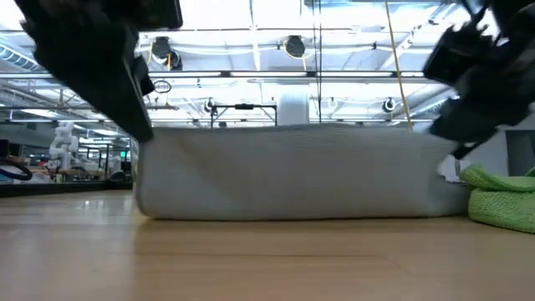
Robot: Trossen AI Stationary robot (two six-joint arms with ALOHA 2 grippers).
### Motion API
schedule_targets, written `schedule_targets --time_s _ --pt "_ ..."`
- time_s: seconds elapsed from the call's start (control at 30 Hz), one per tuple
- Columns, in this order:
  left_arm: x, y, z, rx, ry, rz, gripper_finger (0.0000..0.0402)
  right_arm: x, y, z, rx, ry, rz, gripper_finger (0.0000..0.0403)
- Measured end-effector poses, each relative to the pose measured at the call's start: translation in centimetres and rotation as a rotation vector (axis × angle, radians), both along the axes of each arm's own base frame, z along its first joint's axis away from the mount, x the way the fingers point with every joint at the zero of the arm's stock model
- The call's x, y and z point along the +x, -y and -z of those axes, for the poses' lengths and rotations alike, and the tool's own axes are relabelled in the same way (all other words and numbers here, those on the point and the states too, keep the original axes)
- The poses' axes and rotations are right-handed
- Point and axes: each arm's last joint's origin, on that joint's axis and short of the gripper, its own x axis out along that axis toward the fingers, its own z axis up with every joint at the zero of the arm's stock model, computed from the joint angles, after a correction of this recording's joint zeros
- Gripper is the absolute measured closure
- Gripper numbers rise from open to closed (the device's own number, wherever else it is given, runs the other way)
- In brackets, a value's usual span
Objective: Fold microfiber towels
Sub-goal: Fold the gray towel on the table
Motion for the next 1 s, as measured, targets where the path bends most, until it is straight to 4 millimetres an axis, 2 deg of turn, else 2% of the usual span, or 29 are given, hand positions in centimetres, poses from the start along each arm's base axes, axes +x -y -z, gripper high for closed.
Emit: schedule_targets --time_s 0.23,0.47,0.73,0.87,1.0 --pt "0.0 -2.5 0.0 0.218 0.028 -0.217 0.0394 1.2 2.8 0.8 -0.181 0.0 0.158 0.0403" --pt "1.3 -5.3 0.9 0.331 0.003 -0.288 0.0393 1.7 4.5 0.6 -0.266 0.022 0.225 0.0399" --pt "2.3 -7.6 3.2 0.418 -0.086 -0.351 0.0394 1.8 4.1 1.1 -0.163 -0.006 0.216 0.0395" --pt "2.6 -8.6 4.3 0.435 -0.133 -0.382 0.0398 2.2 3.7 1.1 -0.1 0.024 0.103 0.0391" --pt "2.8 -9.2 5.5 0.448 -0.183 -0.389 0.0394 2.3 3.5 0.9 -0.087 0.045 0.016 0.036"
